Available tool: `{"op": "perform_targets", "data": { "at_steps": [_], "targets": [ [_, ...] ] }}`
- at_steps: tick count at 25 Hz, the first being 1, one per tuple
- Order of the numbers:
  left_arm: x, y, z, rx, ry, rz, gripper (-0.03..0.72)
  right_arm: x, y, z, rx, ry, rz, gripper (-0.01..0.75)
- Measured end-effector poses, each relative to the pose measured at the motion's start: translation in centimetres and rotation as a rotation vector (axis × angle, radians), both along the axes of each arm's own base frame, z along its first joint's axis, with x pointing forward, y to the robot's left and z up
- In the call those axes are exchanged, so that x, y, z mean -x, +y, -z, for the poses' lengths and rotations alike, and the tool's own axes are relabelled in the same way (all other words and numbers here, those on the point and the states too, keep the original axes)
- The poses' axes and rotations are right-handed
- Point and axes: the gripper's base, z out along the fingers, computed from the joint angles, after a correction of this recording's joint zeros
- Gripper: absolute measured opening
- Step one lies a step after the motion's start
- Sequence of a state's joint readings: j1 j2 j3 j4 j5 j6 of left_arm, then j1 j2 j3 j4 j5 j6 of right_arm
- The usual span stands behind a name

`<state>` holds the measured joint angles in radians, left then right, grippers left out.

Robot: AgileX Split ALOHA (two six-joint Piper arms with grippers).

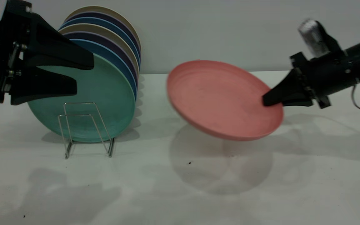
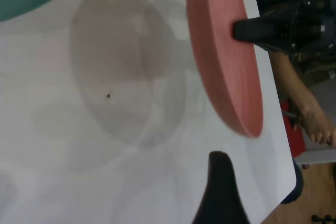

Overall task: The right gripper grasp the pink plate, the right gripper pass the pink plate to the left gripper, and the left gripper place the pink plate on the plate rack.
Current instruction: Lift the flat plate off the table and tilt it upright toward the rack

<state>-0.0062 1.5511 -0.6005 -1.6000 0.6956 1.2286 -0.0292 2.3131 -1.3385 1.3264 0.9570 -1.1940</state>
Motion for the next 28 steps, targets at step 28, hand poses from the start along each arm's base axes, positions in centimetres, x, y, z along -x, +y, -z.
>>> {"op": "perform_targets", "data": {
  "at_steps": [28],
  "targets": [
    [-1.5, -0.3, 2.8, 0.061, 0.049, -0.002, 0.588, 1.0, 6.1, -2.7, -0.072, -0.045, -0.131, 0.013]
  ]
}}
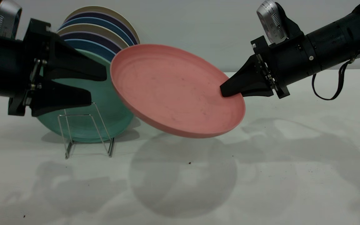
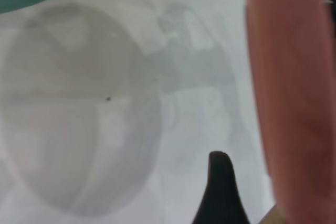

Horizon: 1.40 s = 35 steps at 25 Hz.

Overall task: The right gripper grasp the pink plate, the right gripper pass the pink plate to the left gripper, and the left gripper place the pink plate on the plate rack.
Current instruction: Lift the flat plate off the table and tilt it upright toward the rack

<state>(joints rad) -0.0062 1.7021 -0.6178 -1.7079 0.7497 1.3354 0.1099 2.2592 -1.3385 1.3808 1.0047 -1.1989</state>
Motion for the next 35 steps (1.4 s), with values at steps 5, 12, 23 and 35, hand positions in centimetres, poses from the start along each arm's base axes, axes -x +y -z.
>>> {"op": "perform_targets", "data": {
  "at_steps": [5, 12, 23, 35],
  "targets": [
    [0.0, 0.0, 0.0, -0.005, -0.003, 0.012, 0.588, -0.6, -0.6, 0.7, 0.100, -0.023, 0.062, 0.013],
    [-0.1, 0.1, 0.1, -0.023, -0.001, -0.001, 0.588, -0.1, -0.2, 0.4, 0.046, 0.001, 0.016, 0.013],
    [-0.2, 0.3, 0.3, -0.043, -0.011, -0.016, 0.588, 0.6, 3.1, 0.0, 0.001, -0.002, -0.021, 0.013],
    [-0.2, 0.3, 0.5, -0.045, -0.006, -0.017, 0.416, 1.8, 6.7, -0.7, -0.094, 0.005, -0.071, 0.019]
  ]
}}
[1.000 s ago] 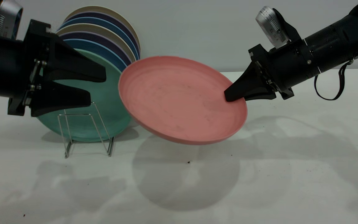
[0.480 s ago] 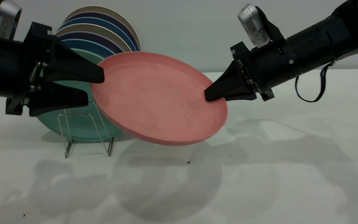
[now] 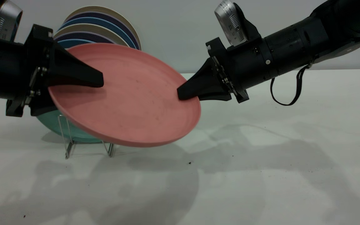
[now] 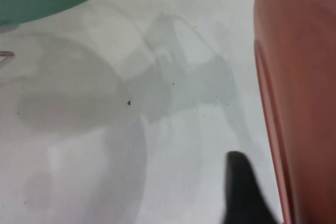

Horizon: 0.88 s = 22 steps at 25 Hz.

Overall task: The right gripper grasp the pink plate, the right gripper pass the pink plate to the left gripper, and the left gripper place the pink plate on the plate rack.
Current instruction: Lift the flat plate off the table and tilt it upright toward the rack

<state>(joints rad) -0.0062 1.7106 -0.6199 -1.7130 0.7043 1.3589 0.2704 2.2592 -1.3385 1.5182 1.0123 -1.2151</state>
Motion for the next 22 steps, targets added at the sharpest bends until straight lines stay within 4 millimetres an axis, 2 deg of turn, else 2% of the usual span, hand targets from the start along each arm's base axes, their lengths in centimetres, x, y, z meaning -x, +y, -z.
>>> {"op": "perform_targets", "data": {
  "at_steps": [3, 4, 8, 13, 17, 22],
  "targets": [
    [0.0, 0.0, 0.0, -0.004, 0.002, -0.007, 0.200, 0.0, 0.1, -0.2, -0.023, -0.014, -0.006, 0.032],
    [-0.1, 0.1, 0.1, -0.016, 0.004, -0.017, 0.153, 0.0, 0.1, -0.2, -0.026, -0.019, -0.012, 0.040],
    [-0.2, 0.3, 0.3, -0.049, -0.008, -0.018, 0.145, 0.1, 0.1, -0.3, -0.034, -0.023, -0.025, 0.084],
    [-0.2, 0.3, 0.3, -0.073, -0.046, 0.010, 0.141, 0.3, -0.2, -0.6, -0.064, 0.028, -0.042, 0.210],
    [-0.2, 0.5, 0.6, -0.119, -0.059, 0.020, 0.140, -0.3, -2.2, -0.8, -0.090, 0.034, -0.023, 0.279],
    [-0.2, 0.8, 0.8, -0.155, -0.058, 0.009, 0.140, -1.3, -5.3, -0.7, -0.075, 0.029, 0.035, 0.290]
  ]
}}
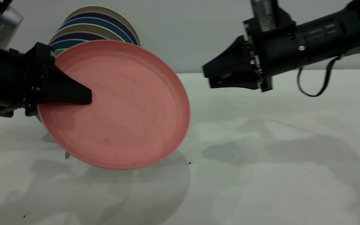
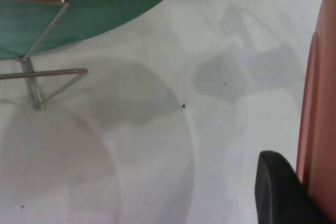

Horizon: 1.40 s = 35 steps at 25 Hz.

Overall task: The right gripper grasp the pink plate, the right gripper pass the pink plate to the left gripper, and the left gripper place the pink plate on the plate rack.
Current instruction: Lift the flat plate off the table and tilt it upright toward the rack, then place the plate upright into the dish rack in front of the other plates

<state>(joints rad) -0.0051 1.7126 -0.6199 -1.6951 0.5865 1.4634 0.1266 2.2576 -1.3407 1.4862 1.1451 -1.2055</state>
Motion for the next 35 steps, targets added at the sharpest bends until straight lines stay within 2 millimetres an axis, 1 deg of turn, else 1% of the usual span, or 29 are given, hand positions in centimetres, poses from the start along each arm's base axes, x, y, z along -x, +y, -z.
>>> {"op": "perform_targets", "data": {
  "at_steps": [4, 6, 10, 12, 14, 16, 19, 22, 25, 29, 32, 35],
  "targets": [
    [0.0, 0.0, 0.1, -0.024, -0.014, 0.019, 0.140, -0.2, -2.1, 0.4, 0.047, -0.009, -0.004, 0.291],
    [0.0, 0.0, 0.0, -0.058, -0.050, 0.073, 0.139, -0.2, -3.7, 0.7, 0.088, -0.009, -0.015, 0.291],
    [-0.6, -0.3, -0.9, -0.138, -0.151, 0.259, 0.139, 0.0, -6.8, 1.5, 0.184, 0.040, -0.025, 0.291],
    [-1.3, -0.4, -1.7, -0.180, -0.206, 0.362, 0.139, 0.3, -7.9, 1.9, 0.235, 0.063, -0.035, 0.291],
    [-2.2, -0.4, -3.0, -0.228, -0.277, 0.484, 0.139, 0.5, -8.5, 2.3, 0.288, 0.084, -0.054, 0.291],
    [-2.9, -0.3, -4.2, -0.300, -0.340, 0.630, 0.138, 0.7, -8.8, 2.6, 0.330, 0.098, -0.068, 0.291],
    [-4.0, 0.3, -6.3, -0.456, -0.411, 0.874, 0.138, 0.7, -9.0, 2.8, 0.364, 0.105, -0.068, 0.292],
    [-5.3, 1.3, -8.3, -0.613, -0.457, 1.015, 0.138, 0.7, -9.1, 2.9, 0.373, 0.102, -0.061, 0.292],
    [-6.7, 2.0, -10.4, -0.753, -0.509, 1.063, 0.138, 0.6, -9.1, 2.9, 0.380, 0.100, -0.053, 0.292],
    [-8.4, 2.6, -13.0, -0.891, -0.596, 1.056, 0.138, 0.6, -9.1, 2.8, 0.383, 0.098, -0.049, 0.292],
    [-9.1, 2.7, -14.1, -0.951, -0.661, 1.040, 0.138, 0.5, -9.1, 2.7, 0.384, 0.095, -0.048, 0.292],
    [-9.4, 2.8, -14.2, -0.989, -0.695, 1.040, 0.138, 0.5, -9.1, 2.7, 0.384, 0.095, -0.048, 0.292]
  ]
}}
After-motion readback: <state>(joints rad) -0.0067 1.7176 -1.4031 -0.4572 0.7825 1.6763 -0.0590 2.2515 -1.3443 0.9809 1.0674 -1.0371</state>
